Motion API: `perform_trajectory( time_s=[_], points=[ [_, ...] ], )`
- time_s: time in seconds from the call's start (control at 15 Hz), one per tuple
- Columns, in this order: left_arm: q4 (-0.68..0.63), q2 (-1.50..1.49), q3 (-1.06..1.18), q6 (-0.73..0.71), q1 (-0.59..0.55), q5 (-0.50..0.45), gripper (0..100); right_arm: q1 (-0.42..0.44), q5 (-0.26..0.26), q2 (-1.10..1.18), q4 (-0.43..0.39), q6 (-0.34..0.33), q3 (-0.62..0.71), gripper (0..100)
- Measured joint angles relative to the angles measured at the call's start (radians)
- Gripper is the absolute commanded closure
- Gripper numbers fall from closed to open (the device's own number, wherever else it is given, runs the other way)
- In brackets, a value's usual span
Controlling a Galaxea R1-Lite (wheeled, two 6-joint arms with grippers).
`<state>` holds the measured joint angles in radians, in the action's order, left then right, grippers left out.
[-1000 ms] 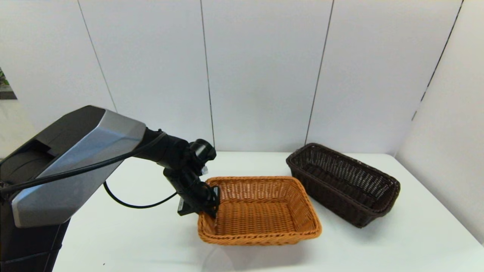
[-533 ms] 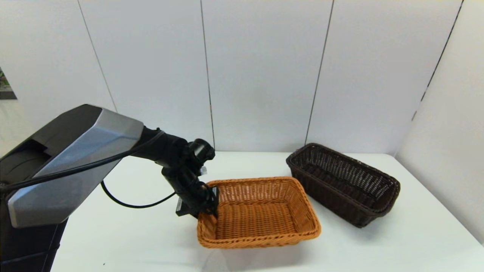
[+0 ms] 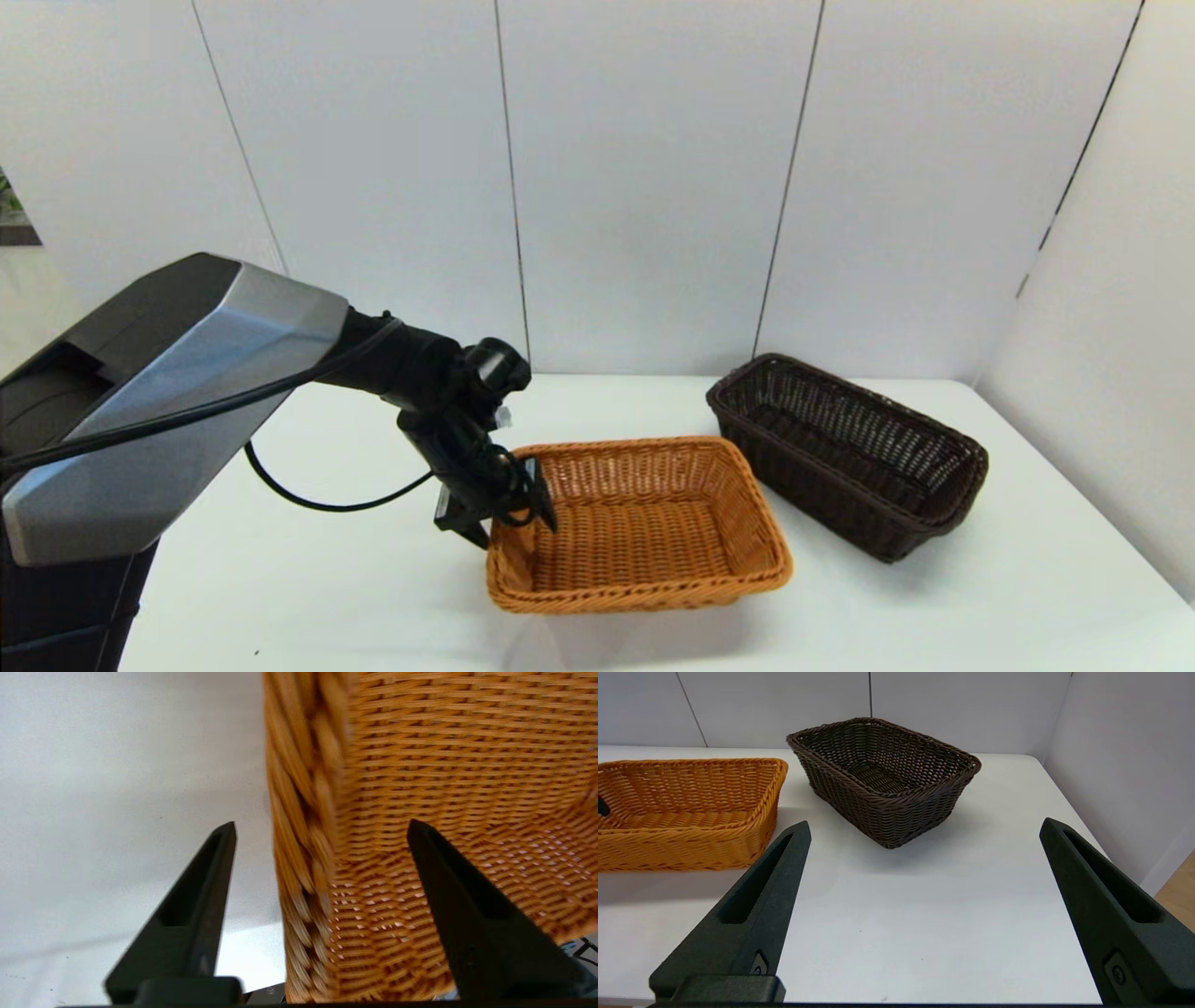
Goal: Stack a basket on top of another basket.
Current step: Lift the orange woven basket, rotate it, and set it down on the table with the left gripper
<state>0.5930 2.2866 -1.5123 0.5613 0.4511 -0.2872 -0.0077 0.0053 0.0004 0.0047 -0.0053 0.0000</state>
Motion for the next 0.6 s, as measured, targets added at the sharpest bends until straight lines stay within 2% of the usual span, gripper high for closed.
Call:
perform_trajectory(
  time_s=[0.6],
  points=[
    [0.059, -0.214, 0.026, -0.009, 0.002, -0.005, 0, 0.0, 0.0, 0.0, 0.0, 0.0, 0.0, 0]
  ],
)
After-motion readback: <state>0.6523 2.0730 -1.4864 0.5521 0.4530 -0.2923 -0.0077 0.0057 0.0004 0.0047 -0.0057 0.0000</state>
